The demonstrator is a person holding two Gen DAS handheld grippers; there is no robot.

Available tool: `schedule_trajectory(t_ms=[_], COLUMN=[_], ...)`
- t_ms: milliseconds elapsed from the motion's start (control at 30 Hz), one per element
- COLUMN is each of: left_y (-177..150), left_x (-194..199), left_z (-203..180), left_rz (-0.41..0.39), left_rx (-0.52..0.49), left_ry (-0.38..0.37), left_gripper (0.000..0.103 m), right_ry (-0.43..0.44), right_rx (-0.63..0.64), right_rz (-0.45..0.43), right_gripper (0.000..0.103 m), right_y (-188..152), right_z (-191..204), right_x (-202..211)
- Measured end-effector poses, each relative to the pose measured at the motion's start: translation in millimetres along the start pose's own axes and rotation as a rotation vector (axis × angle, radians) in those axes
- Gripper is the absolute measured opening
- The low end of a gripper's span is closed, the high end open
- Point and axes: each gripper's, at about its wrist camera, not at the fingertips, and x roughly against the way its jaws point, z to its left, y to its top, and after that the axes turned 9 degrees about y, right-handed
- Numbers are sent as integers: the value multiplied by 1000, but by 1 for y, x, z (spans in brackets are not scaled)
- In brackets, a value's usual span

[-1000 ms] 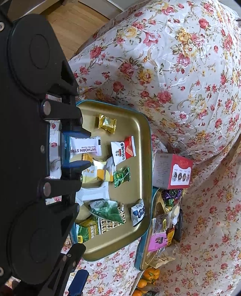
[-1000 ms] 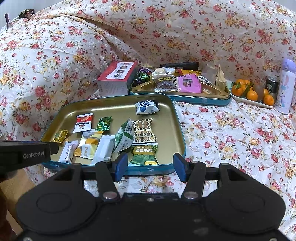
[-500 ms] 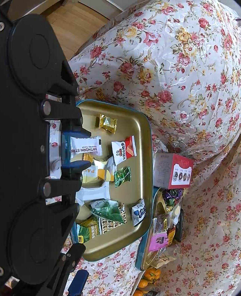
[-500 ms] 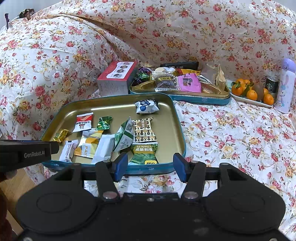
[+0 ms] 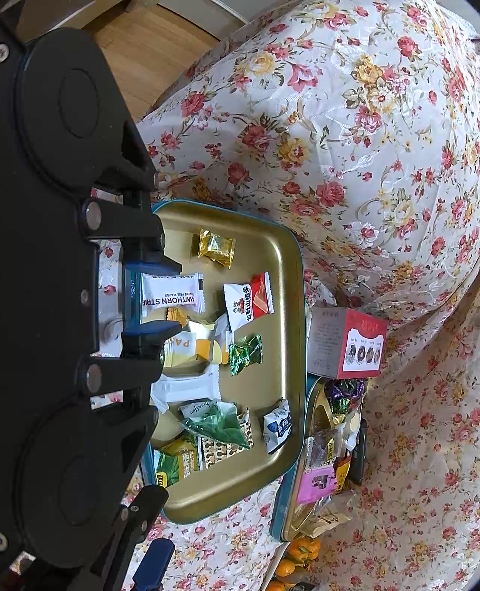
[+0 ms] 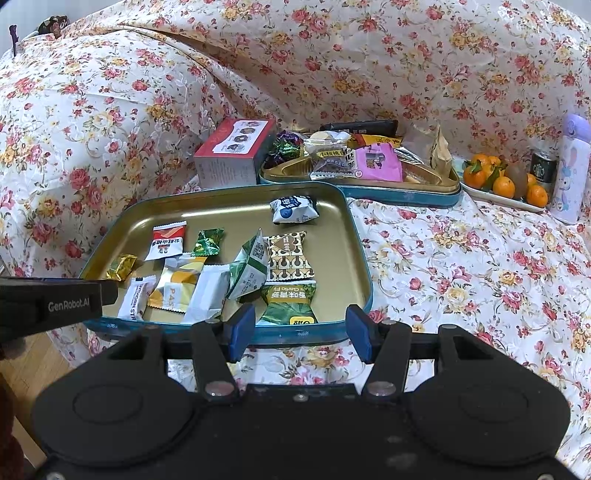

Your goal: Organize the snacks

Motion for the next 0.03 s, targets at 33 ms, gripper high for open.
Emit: schedule_trajectory(t_ms=[33], left_y=[0], left_x=[0], left_z=[1], left_rz=[-1], left_rx=[1], left_ry=[1], left_gripper=[37], right_ry=[0], right_rx=[0], right_rz=[1], right_gripper=[57], right_y=[1], right_z=[0], right_x=[0])
